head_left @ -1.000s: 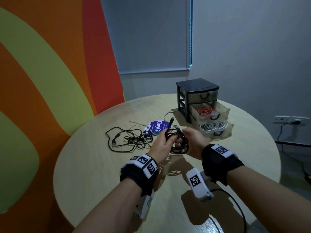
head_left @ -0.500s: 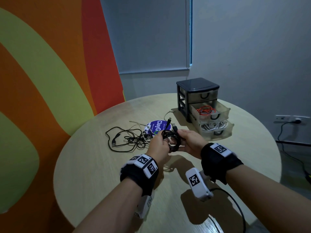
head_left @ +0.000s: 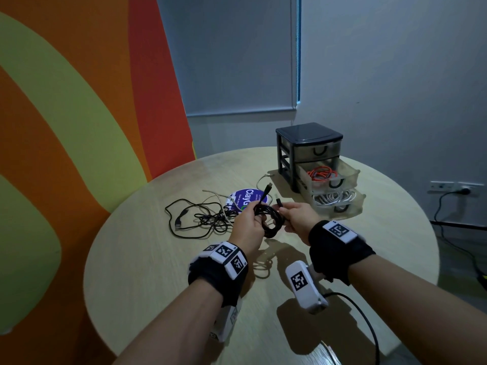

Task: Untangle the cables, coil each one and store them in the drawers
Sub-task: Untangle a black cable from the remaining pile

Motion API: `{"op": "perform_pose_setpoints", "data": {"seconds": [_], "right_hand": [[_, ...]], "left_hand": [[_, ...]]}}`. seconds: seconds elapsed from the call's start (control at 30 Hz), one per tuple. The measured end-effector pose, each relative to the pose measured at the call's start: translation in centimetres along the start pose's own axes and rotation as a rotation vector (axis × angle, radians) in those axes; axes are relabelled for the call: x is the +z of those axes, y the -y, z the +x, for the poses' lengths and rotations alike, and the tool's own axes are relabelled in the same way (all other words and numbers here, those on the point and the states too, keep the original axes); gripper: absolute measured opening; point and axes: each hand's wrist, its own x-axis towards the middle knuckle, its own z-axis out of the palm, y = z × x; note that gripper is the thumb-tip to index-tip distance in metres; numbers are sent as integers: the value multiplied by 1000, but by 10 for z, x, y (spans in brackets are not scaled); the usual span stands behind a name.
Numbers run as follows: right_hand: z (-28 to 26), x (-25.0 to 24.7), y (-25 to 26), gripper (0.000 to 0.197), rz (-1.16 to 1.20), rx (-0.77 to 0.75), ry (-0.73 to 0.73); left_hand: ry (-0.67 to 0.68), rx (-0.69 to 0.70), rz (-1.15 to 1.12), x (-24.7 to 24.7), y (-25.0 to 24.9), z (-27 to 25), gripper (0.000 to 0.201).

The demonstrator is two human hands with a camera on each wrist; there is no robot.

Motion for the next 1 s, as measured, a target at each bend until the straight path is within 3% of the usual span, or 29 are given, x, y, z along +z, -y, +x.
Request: {"op": "perform_pose_setpoints", "data": {"seconds": [0.33,0.5,0.73,0.87,0.9,1.0], "right_hand": [[-6,1,10,47,-346,-78,147],[-11,10,12,23,-398,-74,242],[-18,5,8,24,-252,-67,350],[-15,4,9,59,-338,-64,391],[-14,6,8,59,-393,-90,372],[-9,9,4,30,-396,-160,284]], "left_hand": [[11,-59,25,2,2,4,43],[-8,-41,87,4,4,5,44],[-32,-53,128,3,3,3,41],[-19,-91,134,7,3,7,29],[-21,-99,131,8,4,8,25],[-36,-124,85,6,1,7,27]]}}
